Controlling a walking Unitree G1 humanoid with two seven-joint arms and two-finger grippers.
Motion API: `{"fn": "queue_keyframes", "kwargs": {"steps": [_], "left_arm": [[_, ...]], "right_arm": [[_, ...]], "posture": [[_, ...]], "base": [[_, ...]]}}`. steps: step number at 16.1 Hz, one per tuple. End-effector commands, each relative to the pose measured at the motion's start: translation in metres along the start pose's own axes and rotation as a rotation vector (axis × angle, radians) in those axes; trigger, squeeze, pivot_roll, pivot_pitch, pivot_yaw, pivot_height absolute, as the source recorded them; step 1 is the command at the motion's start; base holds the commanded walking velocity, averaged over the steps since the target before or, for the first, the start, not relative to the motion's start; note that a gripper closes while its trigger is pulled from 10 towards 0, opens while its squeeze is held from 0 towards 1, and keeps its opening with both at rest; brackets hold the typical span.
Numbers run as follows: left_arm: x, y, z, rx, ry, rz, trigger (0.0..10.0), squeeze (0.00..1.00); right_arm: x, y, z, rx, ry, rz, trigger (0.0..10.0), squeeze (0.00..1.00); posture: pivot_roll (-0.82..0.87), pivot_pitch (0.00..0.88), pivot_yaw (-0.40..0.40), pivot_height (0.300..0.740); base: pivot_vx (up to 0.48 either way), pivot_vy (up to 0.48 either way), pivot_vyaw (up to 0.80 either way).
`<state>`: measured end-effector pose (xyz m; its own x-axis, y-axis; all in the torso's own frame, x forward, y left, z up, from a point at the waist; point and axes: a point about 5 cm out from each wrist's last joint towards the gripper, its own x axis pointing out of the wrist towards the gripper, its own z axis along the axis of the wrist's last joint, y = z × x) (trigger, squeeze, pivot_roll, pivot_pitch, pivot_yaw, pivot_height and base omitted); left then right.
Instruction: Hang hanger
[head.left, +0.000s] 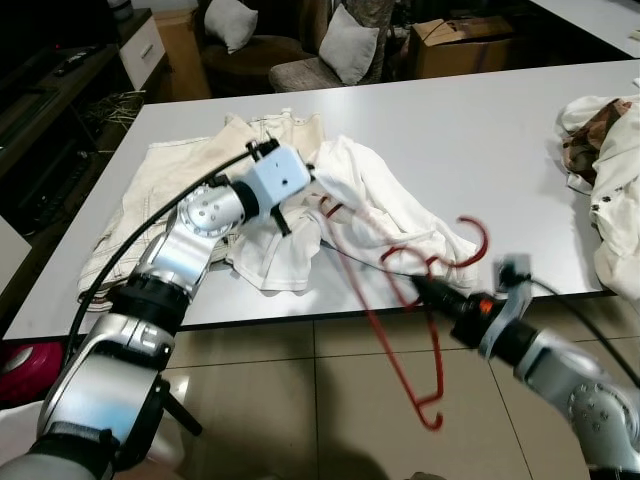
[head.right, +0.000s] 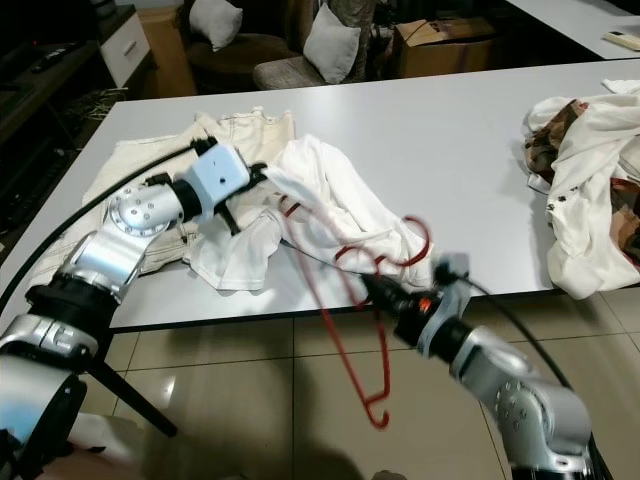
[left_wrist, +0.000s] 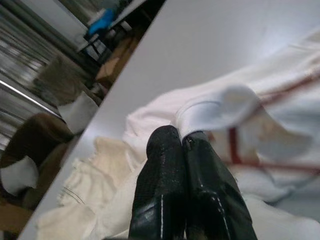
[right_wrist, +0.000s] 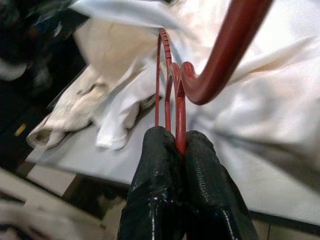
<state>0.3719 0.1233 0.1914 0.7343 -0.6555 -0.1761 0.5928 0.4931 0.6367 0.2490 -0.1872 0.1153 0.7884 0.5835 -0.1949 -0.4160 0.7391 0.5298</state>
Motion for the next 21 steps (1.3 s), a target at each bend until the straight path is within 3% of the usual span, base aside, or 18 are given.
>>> {"fn": "queue_keyframes", "kwargs": {"steps": [1,5,7,9,11,13,15,17,18,20,21], "left_arm": [[-0.004,0.002,-0.003,0.022,0.024,-0.013,0.0,0.0],[-0.006,0.007,-0.009,0.08,0.082,0.029,0.0,0.0],[-0.007,0.009,-0.006,0.053,0.068,0.036,0.0,0.0],[-0.011,0.009,-0.004,0.016,0.057,0.008,0.0,0.0],[-0.014,0.019,0.0,0.014,0.05,0.015,0.0,0.0],[-0.015,0.035,0.01,0.027,0.03,0.045,0.0,0.0],[-0.021,0.059,0.035,0.025,-0.046,0.08,0.0,0.0],[-0.026,0.066,0.048,-0.015,-0.098,0.087,0.0,0.0],[-0.027,0.058,0.049,-0.047,-0.109,0.034,0.0,0.0],[-0.023,0.033,0.032,-0.052,-0.045,-0.072,0.0,0.0],[-0.016,0.011,0.024,-0.085,-0.027,-0.146,0.0,0.0]], "right_arm": [[0.0,-0.003,0.002,0.041,-0.016,-0.025,10.0,0.0],[-0.007,0.002,0.012,0.181,-0.142,0.015,10.0,0.0],[-0.008,-0.004,0.011,0.225,-0.148,-0.035,10.0,0.0],[-0.002,-0.022,0.006,0.274,-0.131,-0.179,10.0,0.0],[0.002,-0.027,0.014,0.289,-0.15,-0.22,10.0,0.0],[0.006,-0.027,0.032,0.253,-0.181,-0.197,10.0,0.0],[0.01,-0.016,0.078,0.232,-0.341,-0.083,10.0,0.0],[0.009,-0.015,0.087,0.266,-0.383,-0.068,10.0,0.0],[0.012,-0.021,0.072,0.274,-0.315,-0.122,10.0,0.0],[0.015,-0.027,0.055,0.307,-0.271,-0.162,10.0,0.0],[0.018,-0.028,0.049,0.357,-0.289,-0.164,10.0,0.0]], "posture": [[-0.23,0.0,0.094,0.74],[-0.22,0.0,0.081,0.74],[-0.22,0.0,0.076,0.74],[-0.22,0.0,0.081,0.74],[-0.21,0.0,0.082,0.74],[-0.19,0.0,0.083,0.74],[-0.17,0.0,0.068,0.74],[-0.15,0.0,0.059,0.74],[-0.14,0.0,0.056,0.74],[-0.14,0.0,0.062,0.74],[-0.14,0.0,0.063,0.74]], "base": [[0.0,0.0,0.0],[0.0,0.0,0.0],[0.0,0.0,0.0],[0.0,0.0,0.0],[0.0,0.0,0.0],[0.0,0.0,0.0],[0.0,0.0,0.0],[0.0,0.0,0.0],[0.0,0.0,0.0],[0.0,0.0,0.0],[0.0,0.0,0.0]]}}
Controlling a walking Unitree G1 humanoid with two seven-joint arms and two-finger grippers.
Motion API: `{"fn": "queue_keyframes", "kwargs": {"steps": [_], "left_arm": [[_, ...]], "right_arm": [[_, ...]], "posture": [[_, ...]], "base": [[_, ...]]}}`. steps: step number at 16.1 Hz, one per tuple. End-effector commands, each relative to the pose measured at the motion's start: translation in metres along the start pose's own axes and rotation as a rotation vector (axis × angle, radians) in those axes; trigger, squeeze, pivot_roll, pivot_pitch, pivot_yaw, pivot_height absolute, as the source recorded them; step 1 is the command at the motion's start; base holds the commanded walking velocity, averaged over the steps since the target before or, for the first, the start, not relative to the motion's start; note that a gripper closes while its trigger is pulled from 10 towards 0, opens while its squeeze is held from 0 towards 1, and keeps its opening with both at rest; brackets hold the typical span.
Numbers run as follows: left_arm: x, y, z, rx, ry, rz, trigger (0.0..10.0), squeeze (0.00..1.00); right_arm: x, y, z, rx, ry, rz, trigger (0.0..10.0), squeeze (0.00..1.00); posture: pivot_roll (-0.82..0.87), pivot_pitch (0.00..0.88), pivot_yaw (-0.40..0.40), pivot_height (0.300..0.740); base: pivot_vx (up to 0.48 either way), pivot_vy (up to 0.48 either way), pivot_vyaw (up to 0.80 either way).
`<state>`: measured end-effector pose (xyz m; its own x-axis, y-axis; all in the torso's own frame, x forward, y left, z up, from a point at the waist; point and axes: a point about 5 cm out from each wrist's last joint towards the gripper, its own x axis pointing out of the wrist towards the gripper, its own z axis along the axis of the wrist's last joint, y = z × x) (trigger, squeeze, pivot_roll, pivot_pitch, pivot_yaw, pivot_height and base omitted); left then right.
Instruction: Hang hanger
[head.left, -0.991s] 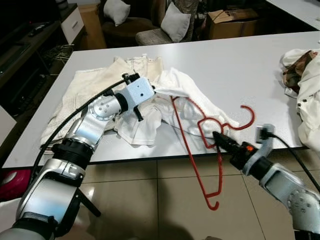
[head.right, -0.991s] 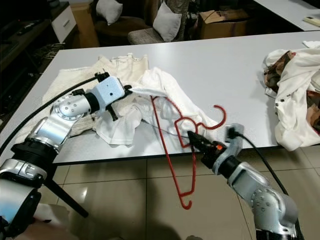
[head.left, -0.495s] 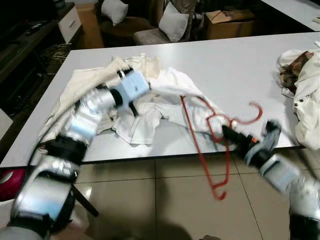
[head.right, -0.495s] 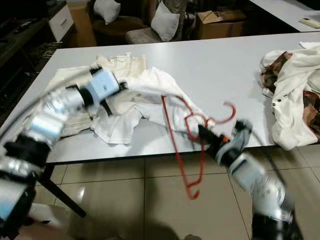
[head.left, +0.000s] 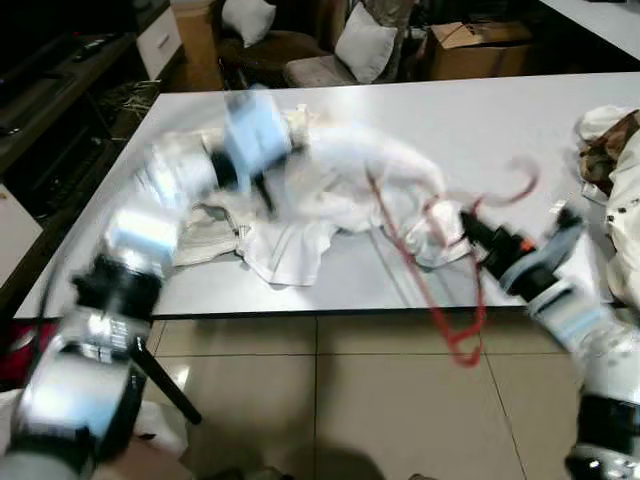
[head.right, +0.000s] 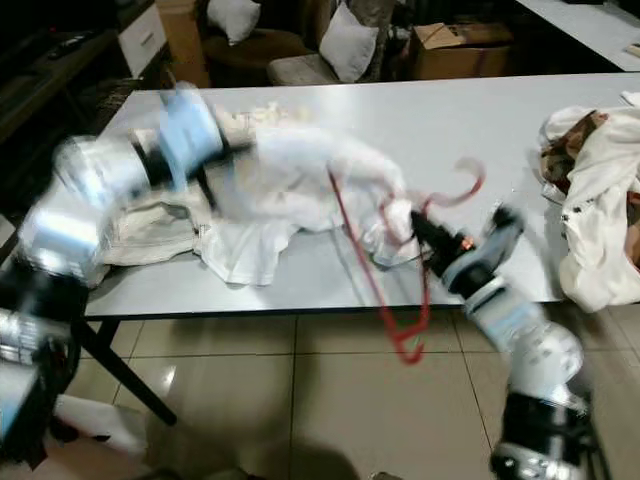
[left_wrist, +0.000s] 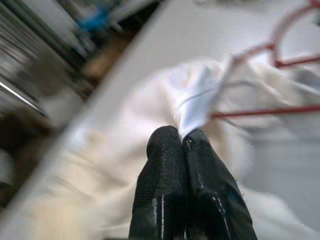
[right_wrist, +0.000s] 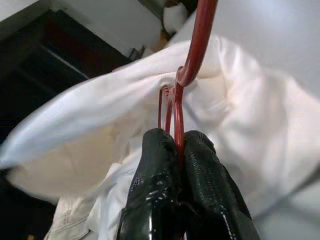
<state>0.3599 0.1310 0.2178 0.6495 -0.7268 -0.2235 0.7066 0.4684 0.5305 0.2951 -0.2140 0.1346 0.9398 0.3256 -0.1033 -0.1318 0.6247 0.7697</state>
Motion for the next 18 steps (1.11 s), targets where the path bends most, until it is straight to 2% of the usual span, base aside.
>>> {"fn": "queue_keyframes", "kwargs": {"steps": [1,3,5,8,10,11,14,15,16,18], "left_arm": [[0.015,-0.021,0.003,-0.008,-0.015,-0.089,0.0,0.0],[0.024,-0.033,0.007,-0.026,-0.045,-0.125,0.0,0.0],[0.033,-0.035,0.019,-0.051,-0.096,-0.105,0.0,0.0],[0.035,-0.032,0.032,-0.097,-0.14,-0.11,0.0,0.0],[0.032,-0.033,0.039,-0.137,-0.16,-0.157,0.0,0.0],[0.029,-0.04,0.043,-0.159,-0.162,-0.238,0.0,0.0],[0.032,-0.055,0.044,-0.153,-0.152,-0.326,0.0,0.0],[0.033,-0.066,0.045,-0.161,-0.149,-0.374,0.0,0.0],[0.032,-0.07,0.044,-0.172,-0.145,-0.403,0.0,0.0],[0.025,-0.08,0.038,-0.192,-0.108,-0.477,0.0,0.0]], "right_arm": [[0.002,0.004,-0.004,0.02,-0.013,0.008,10.0,0.0],[0.002,0.007,-0.009,0.011,0.009,0.028,10.0,0.0],[0.004,0.008,-0.011,0.004,0.005,0.05,10.0,0.0],[0.018,0.007,-0.004,0.004,-0.106,0.046,10.0,0.0],[0.031,0.017,0.011,0.138,-0.25,0.12,10.0,0.0],[0.041,0.026,0.017,0.311,-0.315,0.179,10.0,0.0],[0.055,0.037,0.007,0.393,-0.276,0.209,10.0,0.0],[0.063,0.045,0.002,0.443,-0.277,0.226,10.0,0.0],[0.066,0.047,0.002,0.461,-0.288,0.225,10.0,0.0],[0.077,0.055,0.003,0.579,-0.335,0.23,10.0,0.0]], "posture": [[-0.14,0.0,0.072,0.74],[-0.15,0.0,0.087,0.74],[-0.15,0.0,0.098,0.74],[-0.14,0.0,0.098,0.74],[-0.13,0.0,0.102,0.74],[-0.12,0.0,0.105,0.74],[-0.12,0.0,0.107,0.74],[-0.12,0.0,0.106,0.74],[-0.12,0.0,0.104,0.74],[-0.11,0.0,0.096,0.74]], "base": [[0.0,0.0,0.0],[0.0,0.0,0.0],[0.0,0.0,0.0],[0.0,0.0,0.0],[0.0,0.0,0.0],[0.0,0.0,0.0],[0.0,0.0,0.0],[0.0,0.0,0.0],[0.0,0.0,0.0],[0.0,0.0,0.0]]}}
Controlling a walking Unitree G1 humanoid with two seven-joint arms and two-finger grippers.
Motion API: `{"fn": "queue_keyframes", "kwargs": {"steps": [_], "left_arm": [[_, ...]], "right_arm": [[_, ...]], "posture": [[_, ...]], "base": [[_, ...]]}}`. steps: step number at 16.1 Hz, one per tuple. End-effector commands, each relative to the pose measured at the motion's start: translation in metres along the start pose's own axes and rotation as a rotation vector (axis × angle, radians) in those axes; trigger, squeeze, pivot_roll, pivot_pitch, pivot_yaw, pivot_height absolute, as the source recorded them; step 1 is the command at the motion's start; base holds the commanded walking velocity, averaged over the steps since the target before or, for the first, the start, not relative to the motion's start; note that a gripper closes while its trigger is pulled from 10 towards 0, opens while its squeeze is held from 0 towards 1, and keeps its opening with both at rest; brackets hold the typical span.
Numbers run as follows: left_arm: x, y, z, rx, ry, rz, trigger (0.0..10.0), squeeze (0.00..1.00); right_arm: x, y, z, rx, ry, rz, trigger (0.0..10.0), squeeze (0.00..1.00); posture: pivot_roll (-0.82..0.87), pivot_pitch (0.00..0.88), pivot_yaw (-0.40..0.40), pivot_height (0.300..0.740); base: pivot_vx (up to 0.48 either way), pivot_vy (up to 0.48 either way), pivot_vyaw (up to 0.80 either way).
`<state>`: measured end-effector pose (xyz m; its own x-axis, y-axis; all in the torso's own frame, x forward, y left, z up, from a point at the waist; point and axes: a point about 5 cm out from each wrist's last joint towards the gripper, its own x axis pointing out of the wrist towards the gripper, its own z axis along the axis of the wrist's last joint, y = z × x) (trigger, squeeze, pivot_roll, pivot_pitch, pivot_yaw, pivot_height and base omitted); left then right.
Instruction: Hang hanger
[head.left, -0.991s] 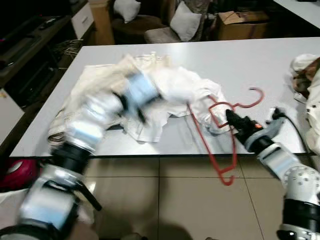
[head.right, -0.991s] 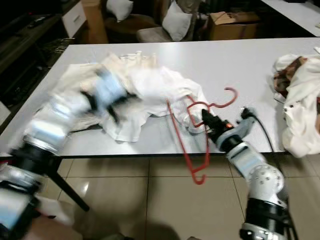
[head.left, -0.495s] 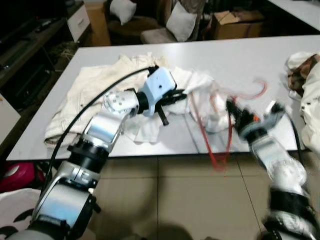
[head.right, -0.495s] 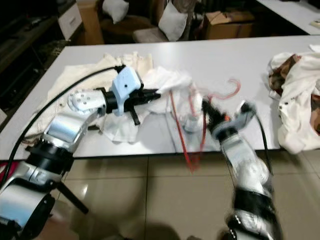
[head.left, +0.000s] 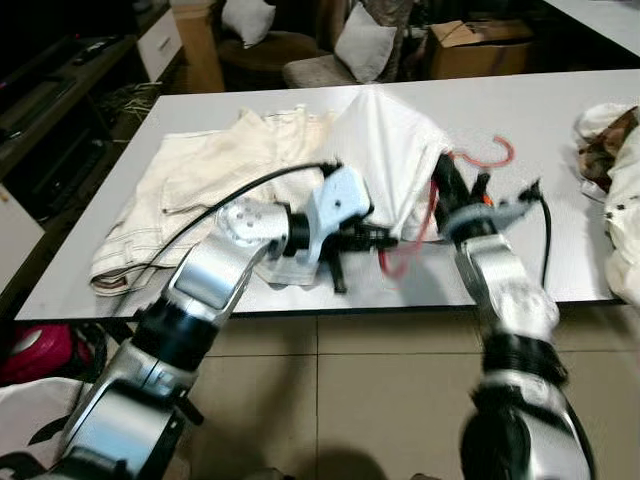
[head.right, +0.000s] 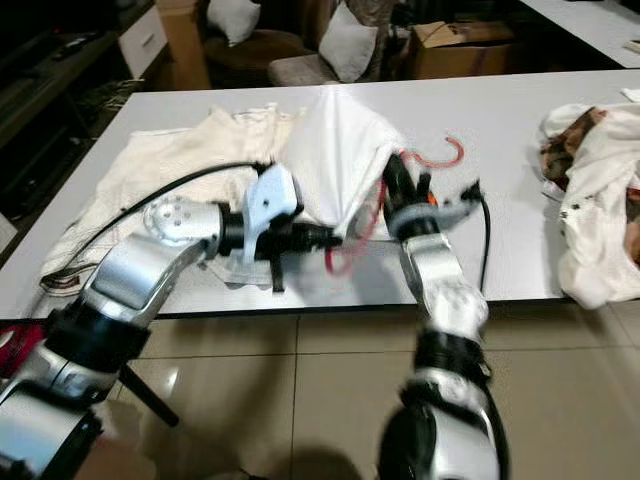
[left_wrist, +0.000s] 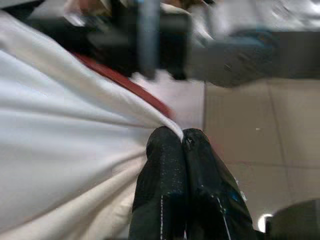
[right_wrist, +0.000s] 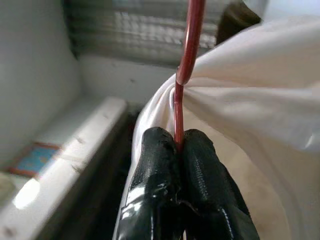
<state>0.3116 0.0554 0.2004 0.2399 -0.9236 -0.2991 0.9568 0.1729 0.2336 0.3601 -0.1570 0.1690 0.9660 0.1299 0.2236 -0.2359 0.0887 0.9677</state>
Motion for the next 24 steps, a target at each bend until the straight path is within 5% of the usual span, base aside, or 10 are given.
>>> {"fn": "queue_keyframes", "kwargs": {"steps": [1,11,15,16,17,18,19,21,22,24], "left_arm": [[-0.003,-0.005,-0.001,-0.013,0.019,-0.034,0.0,0.0],[-0.003,-0.032,0.018,-0.182,-0.103,-0.199,0.0,0.0],[0.015,-0.015,0.041,-0.274,-0.276,-0.033,0.0,0.0],[0.017,-0.014,0.04,-0.269,-0.267,-0.015,0.0,0.0],[0.024,-0.013,0.034,-0.237,-0.204,0.031,1.5,0.0],[0.028,-0.013,0.026,-0.197,-0.13,0.065,8.5,0.0],[0.029,-0.011,0.019,-0.164,-0.073,0.102,10.0,0.0],[0.025,-0.006,0.013,-0.144,-0.025,0.139,10.0,0.0],[0.02,-0.006,0.013,-0.152,-0.027,0.129,10.0,1.0],[0.017,-0.012,0.017,-0.179,-0.051,0.088,10.0,1.0]], "right_arm": [[0.005,0.002,-0.001,0.039,-0.035,0.0,10.0,0.0],[0.022,-0.004,-0.008,0.091,-0.146,-0.103,10.0,0.0],[0.022,-0.003,-0.033,-0.183,-0.005,-0.094,10.0,0.0],[0.021,-0.002,-0.033,-0.161,-0.012,-0.07,10.0,0.0],[0.018,-0.003,-0.027,-0.137,-0.038,-0.057,10.0,0.0],[0.015,-0.002,-0.019,-0.117,-0.076,-0.05,10.0,0.0],[0.012,-0.001,-0.01,-0.098,-0.119,-0.047,10.0,0.0],[0.01,-0.001,0.0,-0.104,-0.157,-0.037,10.0,0.0],[0.009,-0.002,0.004,-0.118,-0.166,-0.039,10.0,0.0],[0.009,-0.004,0.009,-0.129,-0.175,-0.045,10.0,0.0]], "posture": [[-0.11,0.0,0.092,0.74],[-0.09,0.0,0.067,0.74],[-0.09,0.0,0.071,0.74],[-0.1,0.0,0.078,0.74],[-0.13,0.0,0.1,0.74],[-0.14,0.0,0.116,0.74],[-0.15,0.0,0.12,0.74],[-0.15,0.0,0.115,0.74],[-0.14,0.0,0.106,0.74],[-0.14,0.0,0.092,0.74]], "base": [[0.0,0.0,0.0],[0.0,0.0,0.0],[0.0,0.0,0.0],[0.0,0.0,0.0],[0.0,0.0,0.0],[0.0,0.0,0.0],[0.0,0.0,0.0],[0.0,0.0,0.0],[0.0,0.0,0.0],[0.0,0.0,0.0]]}}
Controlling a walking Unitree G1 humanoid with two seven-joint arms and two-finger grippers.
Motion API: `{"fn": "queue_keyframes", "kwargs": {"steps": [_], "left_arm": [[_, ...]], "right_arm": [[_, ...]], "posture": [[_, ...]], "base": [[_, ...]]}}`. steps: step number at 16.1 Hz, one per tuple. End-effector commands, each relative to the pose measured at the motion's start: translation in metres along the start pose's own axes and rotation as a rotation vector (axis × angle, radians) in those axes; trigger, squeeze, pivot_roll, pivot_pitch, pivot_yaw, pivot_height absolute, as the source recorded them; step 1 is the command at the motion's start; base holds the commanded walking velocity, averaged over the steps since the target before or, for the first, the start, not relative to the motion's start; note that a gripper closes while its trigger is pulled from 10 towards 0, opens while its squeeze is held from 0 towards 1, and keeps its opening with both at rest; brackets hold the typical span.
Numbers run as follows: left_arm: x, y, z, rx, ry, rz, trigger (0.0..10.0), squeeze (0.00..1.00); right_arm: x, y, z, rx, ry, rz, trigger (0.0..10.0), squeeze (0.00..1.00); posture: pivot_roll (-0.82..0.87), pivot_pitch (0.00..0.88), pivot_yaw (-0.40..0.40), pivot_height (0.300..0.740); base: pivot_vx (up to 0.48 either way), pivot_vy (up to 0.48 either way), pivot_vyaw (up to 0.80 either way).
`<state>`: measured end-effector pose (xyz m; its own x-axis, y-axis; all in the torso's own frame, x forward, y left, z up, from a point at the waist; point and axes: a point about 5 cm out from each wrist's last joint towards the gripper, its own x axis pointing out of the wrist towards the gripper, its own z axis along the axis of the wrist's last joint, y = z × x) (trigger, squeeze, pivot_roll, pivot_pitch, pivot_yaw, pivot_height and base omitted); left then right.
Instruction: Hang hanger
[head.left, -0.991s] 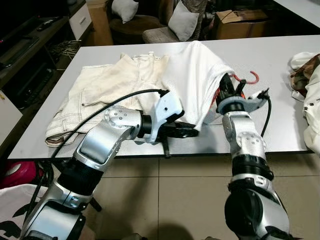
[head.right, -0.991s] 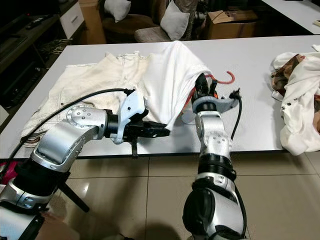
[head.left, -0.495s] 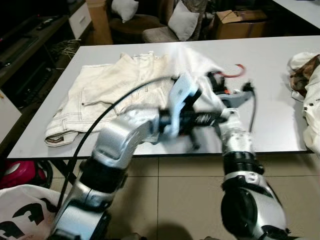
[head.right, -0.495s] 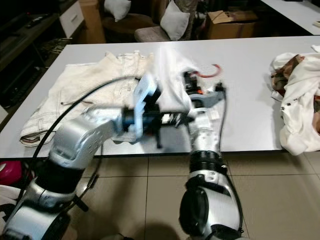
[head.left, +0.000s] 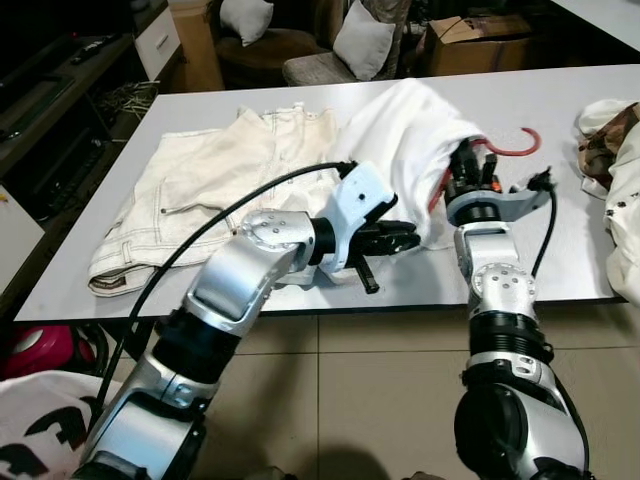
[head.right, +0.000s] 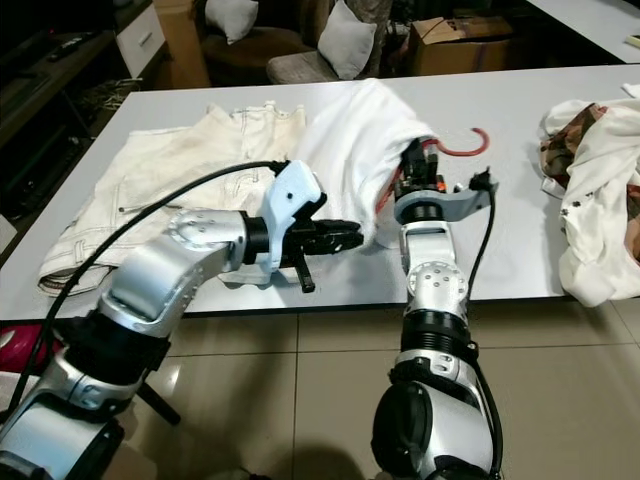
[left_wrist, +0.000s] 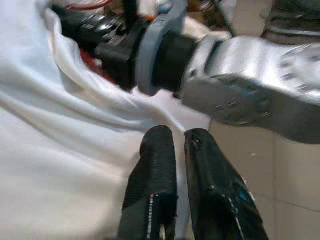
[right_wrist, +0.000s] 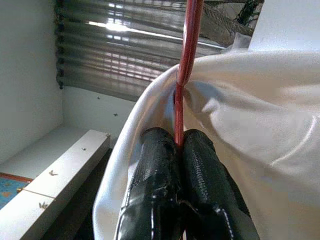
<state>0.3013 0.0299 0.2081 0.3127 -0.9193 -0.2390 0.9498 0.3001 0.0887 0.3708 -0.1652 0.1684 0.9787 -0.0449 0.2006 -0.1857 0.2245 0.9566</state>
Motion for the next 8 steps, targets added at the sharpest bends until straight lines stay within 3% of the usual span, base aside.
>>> {"fn": "queue_keyframes", "kwargs": {"steps": [1,3,5,7,8], "left_arm": [[-0.003,-0.006,0.0,-0.006,-0.002,-0.04,10.0,1.0],[-0.005,-0.015,-0.004,0.004,0.007,-0.104,10.0,1.0],[-0.007,-0.018,-0.006,0.005,-0.007,-0.113,10.0,1.0],[-0.017,0.0,-0.005,-0.017,-0.091,0.078,10.0,1.0],[-0.035,0.02,-0.006,-0.074,-0.191,0.266,10.0,0.51]], "right_arm": [[0.0,-0.001,0.003,-0.009,-0.021,-0.01,10.0,0.0],[0.0,-0.006,0.01,-0.063,-0.024,-0.05,10.0,0.0],[-0.001,-0.007,0.011,-0.052,0.003,-0.056,10.0,0.0],[-0.005,-0.003,0.016,-0.09,0.032,-0.037,10.0,0.0],[-0.011,0.003,0.021,-0.115,0.047,-0.005,10.0,0.0]], "posture": [[-0.14,0.0,0.086,0.74],[-0.13,0.0,0.073,0.74],[-0.14,0.0,0.074,0.74],[-0.14,0.0,0.071,0.74],[-0.14,0.0,0.067,0.74]], "base": [[0.0,0.0,0.0],[0.0,0.0,0.0],[0.0,0.0,0.0],[0.0,0.0,0.0],[0.0,0.0,0.0]]}}
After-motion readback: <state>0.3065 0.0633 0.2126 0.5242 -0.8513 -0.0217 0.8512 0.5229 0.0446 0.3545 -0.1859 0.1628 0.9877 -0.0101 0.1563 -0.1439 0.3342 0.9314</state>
